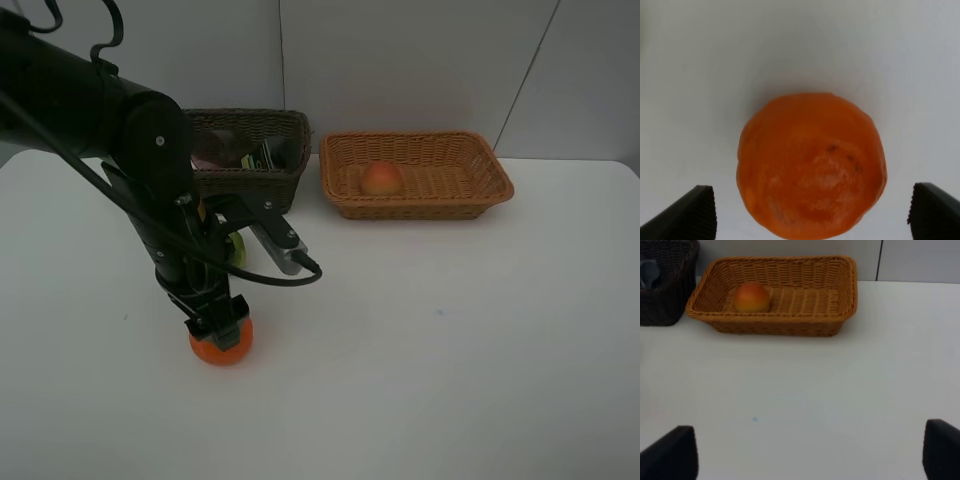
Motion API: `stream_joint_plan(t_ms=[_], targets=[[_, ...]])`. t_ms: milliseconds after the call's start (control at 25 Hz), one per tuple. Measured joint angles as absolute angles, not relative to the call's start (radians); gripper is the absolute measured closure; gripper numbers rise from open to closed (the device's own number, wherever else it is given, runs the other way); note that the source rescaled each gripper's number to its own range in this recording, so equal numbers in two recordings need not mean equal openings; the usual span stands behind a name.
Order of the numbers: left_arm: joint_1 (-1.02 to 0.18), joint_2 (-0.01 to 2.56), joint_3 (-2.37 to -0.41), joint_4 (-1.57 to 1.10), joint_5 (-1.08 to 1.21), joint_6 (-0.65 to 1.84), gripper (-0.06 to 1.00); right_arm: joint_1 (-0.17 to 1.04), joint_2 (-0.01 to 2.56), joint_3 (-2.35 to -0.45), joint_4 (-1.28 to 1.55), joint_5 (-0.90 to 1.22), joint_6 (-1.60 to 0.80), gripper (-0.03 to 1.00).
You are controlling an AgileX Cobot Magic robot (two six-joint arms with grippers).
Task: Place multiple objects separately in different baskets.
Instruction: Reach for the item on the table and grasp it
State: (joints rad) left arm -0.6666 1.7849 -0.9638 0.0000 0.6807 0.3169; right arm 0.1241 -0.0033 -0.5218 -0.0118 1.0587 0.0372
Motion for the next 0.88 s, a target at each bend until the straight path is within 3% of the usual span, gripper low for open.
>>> stream_joint_plan(t_ms=[880], targets=[[-0.667, 1.879, -0.963, 0.000, 0.614, 0.327, -0.05, 0.124, -0.003, -0.522, -0.012, 1.059, 0.037, 0.00]])
